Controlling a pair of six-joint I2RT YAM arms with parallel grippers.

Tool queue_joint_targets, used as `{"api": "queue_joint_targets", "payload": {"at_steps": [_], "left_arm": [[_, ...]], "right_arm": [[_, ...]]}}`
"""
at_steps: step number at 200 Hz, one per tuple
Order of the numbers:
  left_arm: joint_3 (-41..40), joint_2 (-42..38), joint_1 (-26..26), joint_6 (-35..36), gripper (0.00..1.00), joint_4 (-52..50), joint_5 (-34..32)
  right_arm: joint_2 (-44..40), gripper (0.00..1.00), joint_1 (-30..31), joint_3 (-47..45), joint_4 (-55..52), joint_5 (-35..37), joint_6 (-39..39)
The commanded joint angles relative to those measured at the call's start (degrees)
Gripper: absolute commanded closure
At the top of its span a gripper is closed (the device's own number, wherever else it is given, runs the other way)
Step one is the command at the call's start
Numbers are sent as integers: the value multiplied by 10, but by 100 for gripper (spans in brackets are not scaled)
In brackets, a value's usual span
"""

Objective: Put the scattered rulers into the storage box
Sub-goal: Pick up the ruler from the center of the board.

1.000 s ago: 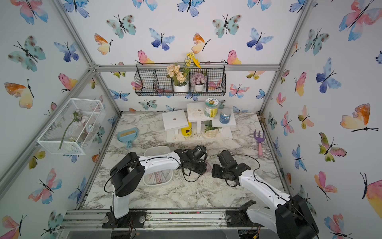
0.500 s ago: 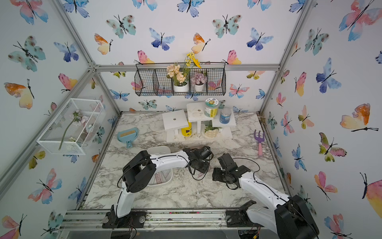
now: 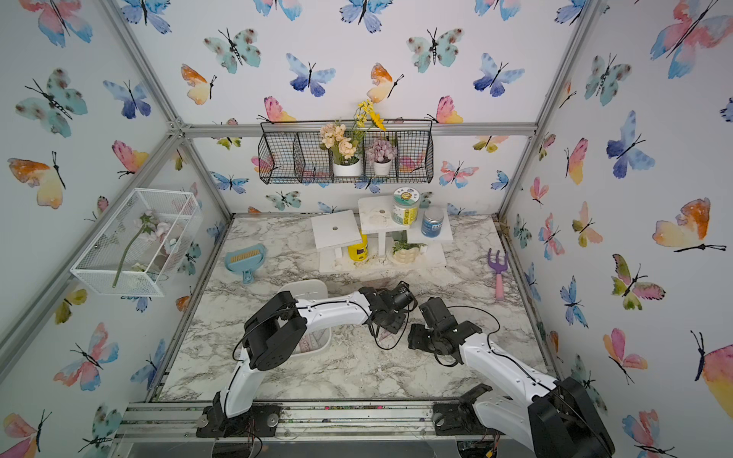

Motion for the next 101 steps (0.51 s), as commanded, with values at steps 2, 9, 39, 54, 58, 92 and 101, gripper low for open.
{"api": "queue_joint_targets", "payload": {"at_steps": [2, 9, 39, 54, 58, 92, 101], "left_arm": [[-17, 26, -12, -11, 61, -26, -1], [-24, 24, -12, -13, 61, -24, 1], [-52, 14, -13, -21, 66, -11, 5], [-56, 12, -14, -21, 72, -9, 7], [-57, 11, -13, -21, 73, -9, 7], [-56, 10, -9, -16, 77, -10, 13], [-58, 8, -6, -15, 78, -8, 17]], "right_arm": [[-9, 35, 2, -11, 11, -9, 10], [-9, 35, 2, -12, 14, -9, 11], [-3, 35, 2, -23, 43, -11, 21], [5, 35, 2, -29, 61, -9, 29], [7, 36, 2, -30, 66, -6, 31], [23, 36, 2, -42, 118, 4, 58], [26, 36, 1, -42, 130, 7, 66]]}}
